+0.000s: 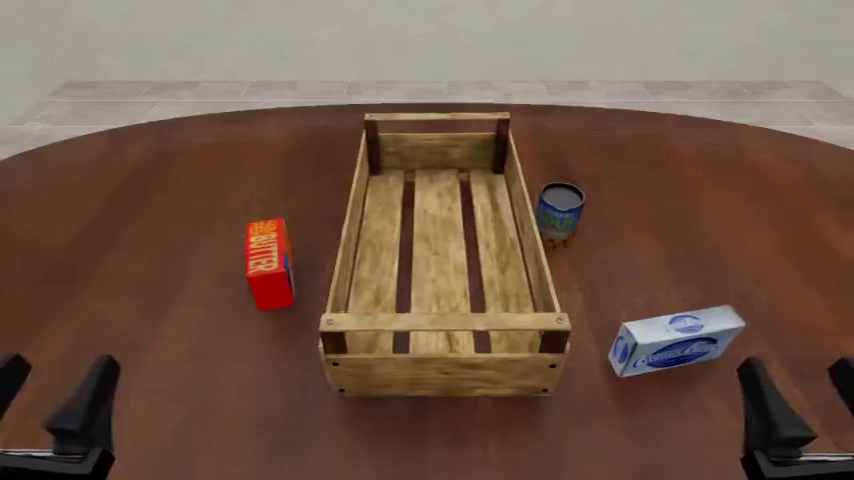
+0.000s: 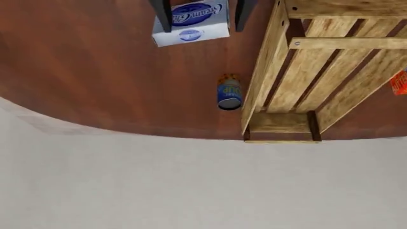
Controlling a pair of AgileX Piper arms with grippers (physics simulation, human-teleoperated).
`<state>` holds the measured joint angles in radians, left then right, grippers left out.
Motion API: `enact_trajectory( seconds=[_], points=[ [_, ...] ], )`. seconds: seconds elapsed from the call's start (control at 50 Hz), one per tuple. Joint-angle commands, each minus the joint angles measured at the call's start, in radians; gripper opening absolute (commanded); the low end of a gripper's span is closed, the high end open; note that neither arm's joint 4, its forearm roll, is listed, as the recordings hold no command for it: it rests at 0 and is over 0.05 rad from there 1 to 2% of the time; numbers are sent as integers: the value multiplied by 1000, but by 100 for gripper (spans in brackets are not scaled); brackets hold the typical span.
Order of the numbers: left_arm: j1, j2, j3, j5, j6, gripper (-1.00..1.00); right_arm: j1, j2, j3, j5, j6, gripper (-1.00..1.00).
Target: Pick up the cream cheese and put it in the tray.
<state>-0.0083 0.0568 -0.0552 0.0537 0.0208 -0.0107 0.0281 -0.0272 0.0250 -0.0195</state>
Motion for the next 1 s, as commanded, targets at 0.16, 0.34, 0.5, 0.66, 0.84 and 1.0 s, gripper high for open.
enact_trajectory(
  seconds=[0.16, 0.34, 0.5, 0.66, 0.84, 1.0],
  points=[
    [-2, -20, 53, -63, -23, 100, 14, -25, 8, -6, 12, 100],
    [-12, -15, 51, -62, -26, 100, 8, -10, 3, -10, 18, 100],
    [-18, -17, 53, -59, -31, 100, -12, 1, -42, 23, 25, 100],
    [-27, -16, 53, -57, -32, 100, -20, 24, -121, 80, 16, 100],
    [-31, -8, 54, -57, -30, 100, -20, 116, -174, 77, 3, 100],
    [-42, 3, 54, -60, -29, 100, -11, 219, -261, 86, -6, 100]
  ],
)
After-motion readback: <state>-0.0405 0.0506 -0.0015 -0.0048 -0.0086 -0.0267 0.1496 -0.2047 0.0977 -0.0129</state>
